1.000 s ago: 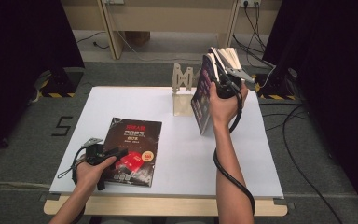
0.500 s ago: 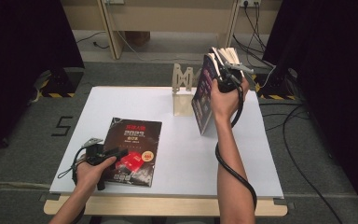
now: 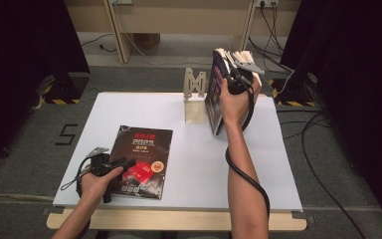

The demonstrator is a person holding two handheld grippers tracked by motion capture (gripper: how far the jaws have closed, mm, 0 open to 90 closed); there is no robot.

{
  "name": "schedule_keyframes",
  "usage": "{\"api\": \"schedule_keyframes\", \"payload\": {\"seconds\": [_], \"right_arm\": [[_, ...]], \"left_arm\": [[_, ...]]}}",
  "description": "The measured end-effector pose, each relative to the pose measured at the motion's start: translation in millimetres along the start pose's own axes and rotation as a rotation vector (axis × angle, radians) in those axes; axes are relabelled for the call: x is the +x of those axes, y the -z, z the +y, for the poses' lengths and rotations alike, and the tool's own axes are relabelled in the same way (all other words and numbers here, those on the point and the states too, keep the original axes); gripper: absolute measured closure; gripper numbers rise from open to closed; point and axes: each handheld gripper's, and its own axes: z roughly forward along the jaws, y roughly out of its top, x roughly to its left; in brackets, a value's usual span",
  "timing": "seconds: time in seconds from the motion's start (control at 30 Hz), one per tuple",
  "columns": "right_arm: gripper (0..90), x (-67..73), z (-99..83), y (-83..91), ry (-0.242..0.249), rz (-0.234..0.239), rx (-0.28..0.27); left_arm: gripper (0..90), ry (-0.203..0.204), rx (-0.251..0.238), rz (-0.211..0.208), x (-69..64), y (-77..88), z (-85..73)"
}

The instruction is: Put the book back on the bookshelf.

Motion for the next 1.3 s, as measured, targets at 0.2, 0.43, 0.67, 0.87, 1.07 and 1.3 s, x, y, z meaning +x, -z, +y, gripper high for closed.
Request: {"api": "schedule_keyframes", "payload": {"seconds": [0.2, 0.43, 0.67, 0.87, 1.07, 1.3], "right_arm": [[83.1, -0.4, -4.3, -6.5, 0.007, -0.015, -0.009], [82.7, 3.2, -9.0, -7.9, 0.05, -0.042, 0.0], [80.9, 7.3, -10.5, -8.1, 0.088, -0.067, -0.008], [77.2, 6.9, -3.3, 3.2, 0.08, -0.058, -0.038], [74.3, -2.0, -4.7, 15.4, 0.059, -0.07, -0.048], [73.0, -12.9, -9.0, 34.2, 0.052, -0.087, -0.055]], "left_arm": [[44.4, -0.004, 0.002, -0.002, 0.4, -0.1, 0.0], [44.4, -0.007, 0.004, -0.005, -0.8, -0.9, -0.7], [44.4, -0.006, 0.004, -0.006, -0.7, -0.9, -0.8], [44.4, -0.006, 0.006, -0.007, -1.3, -1.1, -1.1], [44.4, -0.007, 0.005, -0.006, -2.2, -0.8, -1.5], [44.4, -0.013, 0.014, -0.01, -4.5, -3.3, -3.2]]}}
